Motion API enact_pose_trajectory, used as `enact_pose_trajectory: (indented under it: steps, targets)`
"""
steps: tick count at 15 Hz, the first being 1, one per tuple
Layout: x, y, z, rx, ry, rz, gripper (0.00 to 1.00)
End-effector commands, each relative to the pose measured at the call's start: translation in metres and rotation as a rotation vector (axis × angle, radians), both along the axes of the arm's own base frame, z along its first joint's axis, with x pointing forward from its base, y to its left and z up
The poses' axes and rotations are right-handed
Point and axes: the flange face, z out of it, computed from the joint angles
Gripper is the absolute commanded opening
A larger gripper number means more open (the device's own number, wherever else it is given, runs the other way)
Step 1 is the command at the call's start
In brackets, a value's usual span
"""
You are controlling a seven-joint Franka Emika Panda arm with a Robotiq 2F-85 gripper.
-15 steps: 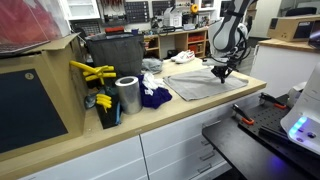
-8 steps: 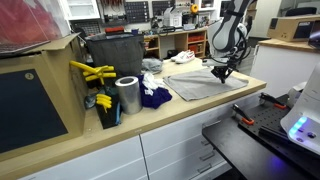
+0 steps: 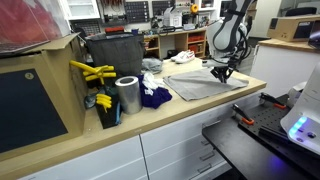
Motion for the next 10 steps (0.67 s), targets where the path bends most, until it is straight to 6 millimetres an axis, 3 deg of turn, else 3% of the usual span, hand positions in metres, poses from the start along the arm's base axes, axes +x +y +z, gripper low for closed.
enact_pose_trajectory:
  steps: [1,5,8,10]
  targets:
    - [-0.004,0.0,0.027,-0.056,-0.063,0.009,0.49]
    - [0.01,0.002,0.07,-0.049,-0.131,0.091,0.8]
    - [0.019,0.016,0.1,0.041,-0.144,0.24,0.99]
    - [0.025,0.035,0.12,0.1,-0.123,0.338,1.0]
